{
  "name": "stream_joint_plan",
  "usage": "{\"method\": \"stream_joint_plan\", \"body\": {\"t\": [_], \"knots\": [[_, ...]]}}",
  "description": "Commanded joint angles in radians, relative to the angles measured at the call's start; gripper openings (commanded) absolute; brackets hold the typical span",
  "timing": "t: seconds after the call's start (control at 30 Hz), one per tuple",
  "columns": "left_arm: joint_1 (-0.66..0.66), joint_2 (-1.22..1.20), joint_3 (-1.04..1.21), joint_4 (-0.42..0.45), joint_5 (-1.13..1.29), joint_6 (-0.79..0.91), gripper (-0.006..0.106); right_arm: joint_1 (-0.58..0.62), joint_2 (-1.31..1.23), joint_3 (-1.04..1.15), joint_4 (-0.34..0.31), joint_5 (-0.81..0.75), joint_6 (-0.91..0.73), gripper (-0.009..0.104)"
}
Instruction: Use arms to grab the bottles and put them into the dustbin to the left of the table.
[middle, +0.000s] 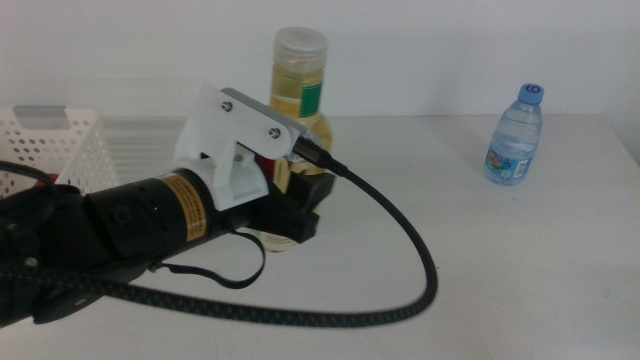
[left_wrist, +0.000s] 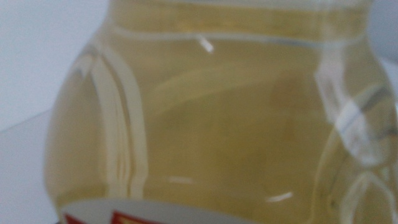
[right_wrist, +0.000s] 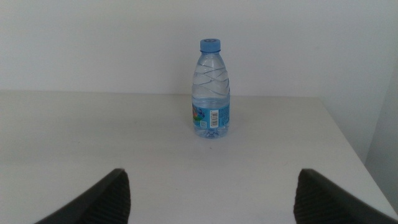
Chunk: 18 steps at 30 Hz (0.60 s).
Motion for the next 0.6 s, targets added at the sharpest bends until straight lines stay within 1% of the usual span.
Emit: {"method": "stream_joint_plan", "body": {"t": [0.0, 0.1, 0.23, 0.37, 0.43, 0.47, 0.57], "knots": [[0.0, -0.061, -0.042, -0.123, -0.052, 0.097, -0.005, -0.005, -0.027, -0.024, -0.01, -0.08, -0.009, 0.073], [0.0, -0.079, -0.042, -0.254, -0.011, 0.268, -0.005, -0.005, -0.027, -0.024, -0.01, -0.08, -0.009, 0.073], [0.002, -0.089, -0.045, -0.462, 0.049, 0.474, -0.005, -0.005, -0.027, -0.024, -0.01, -0.08, -0.009, 0.073], [0.037, -0.089, -0.087, -0.664, 0.189, 0.677, -0.005, -0.005, -0.027, -0.024, -0.01, -0.08, -0.009, 0.073], [0.061, -0.089, -0.116, -0.717, 0.261, 0.717, -0.005, -0.005, -0.027, -0.024, -0.01, -0.08, -0.009, 0.073], [0.075, -0.089, -0.134, -0.729, 0.308, 0.728, -0.005, -0.005, -0.027, -0.024, -0.01, -0.08, -0.009, 0.073], [0.116, -0.089, -0.193, -0.734, 0.458, 0.739, -0.005, -0.005, -0.027, -0.024, -0.01, -0.08, -0.009, 0.073]]}}
